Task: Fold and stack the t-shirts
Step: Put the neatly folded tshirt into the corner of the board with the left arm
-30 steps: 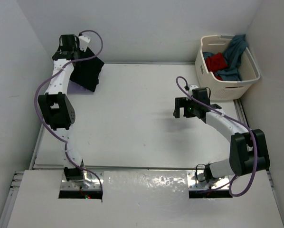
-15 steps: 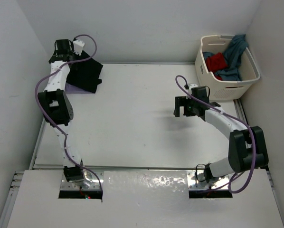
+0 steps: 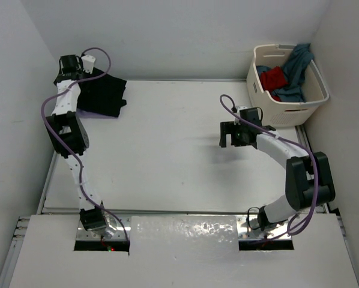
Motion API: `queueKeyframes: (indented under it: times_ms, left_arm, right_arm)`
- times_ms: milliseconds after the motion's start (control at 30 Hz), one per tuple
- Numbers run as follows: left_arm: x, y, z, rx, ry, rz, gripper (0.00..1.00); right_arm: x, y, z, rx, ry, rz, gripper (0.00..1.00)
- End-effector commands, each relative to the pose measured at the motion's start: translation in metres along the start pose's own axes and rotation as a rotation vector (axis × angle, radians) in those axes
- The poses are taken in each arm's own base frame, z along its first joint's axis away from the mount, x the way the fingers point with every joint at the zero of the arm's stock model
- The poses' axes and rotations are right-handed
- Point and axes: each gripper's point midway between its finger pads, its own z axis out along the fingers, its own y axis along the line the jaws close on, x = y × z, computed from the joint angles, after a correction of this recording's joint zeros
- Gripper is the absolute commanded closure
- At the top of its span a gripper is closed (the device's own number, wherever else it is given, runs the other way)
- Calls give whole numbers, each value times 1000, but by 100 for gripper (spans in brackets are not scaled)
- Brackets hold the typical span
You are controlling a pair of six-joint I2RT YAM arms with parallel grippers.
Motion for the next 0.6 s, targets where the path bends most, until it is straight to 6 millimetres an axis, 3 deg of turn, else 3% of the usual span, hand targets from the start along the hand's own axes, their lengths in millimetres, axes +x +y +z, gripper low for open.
queueKeyframes:
  times_ms: [0,167,267,300,367,400,467,567]
  left_arm:
    - [-37,24,-5,-66,-115,-11,100]
    - [-34,30,-1,-101,-96,-34,100]
    - [-29,37,1,-146,-75,-57,82]
    - [-29,38,0,-146,-73,-60,62]
    - [-28,40,-1,-164,-67,-85,33]
    - [-28,42,-3,-171,-65,-91,27]
    - [-26,38,-7,-152,-53,-95,1]
    - [-30,44,-19,-180,-61,-102,0]
  right_arm:
    - [-18,2,-1,-4,-20,4,1]
    - [-23,1,-2,4,-20,4,1]
    - [-25,2,-2,6,-16,-1,1]
    - [-25,1,-2,8,-16,-1,1]
    - [-24,2,-2,5,-11,-3,1]
    - [-25,2,-2,3,-14,0,1]
    - [-24,3,-1,-4,-11,0,1]
    - [-25,4,-2,-9,-15,1,1]
